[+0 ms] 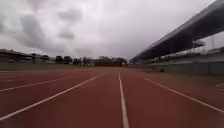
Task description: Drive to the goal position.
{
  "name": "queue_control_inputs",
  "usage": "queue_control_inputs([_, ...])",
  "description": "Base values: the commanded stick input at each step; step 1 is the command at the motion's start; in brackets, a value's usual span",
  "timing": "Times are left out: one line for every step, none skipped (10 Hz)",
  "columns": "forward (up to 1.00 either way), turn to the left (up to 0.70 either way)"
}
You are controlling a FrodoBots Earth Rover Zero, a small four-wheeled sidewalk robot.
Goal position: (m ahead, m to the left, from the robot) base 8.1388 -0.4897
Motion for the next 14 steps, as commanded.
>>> queue_control_inputs([0.5, 0.0])
queue_control_inputs([0.5, 0.0])
queue_control_inputs([0.5, 0.0])
queue_control_inputs([0.5, 0.0])
queue_control_inputs([0.5, 0.0])
queue_control_inputs([0.5, 0.0])
queue_control_inputs([0.5, 0.0])
queue_control_inputs([0.5, 0.0])
queue_control_inputs([0.5, 0.0])
queue_control_inputs([0.5, 0.0])
queue_control_inputs([0.5, 0.0])
queue_control_inputs([0.5, 0.0])
queue_control_inputs([0.5, 0.0])
queue_control_inputs([0.5, 0.0])
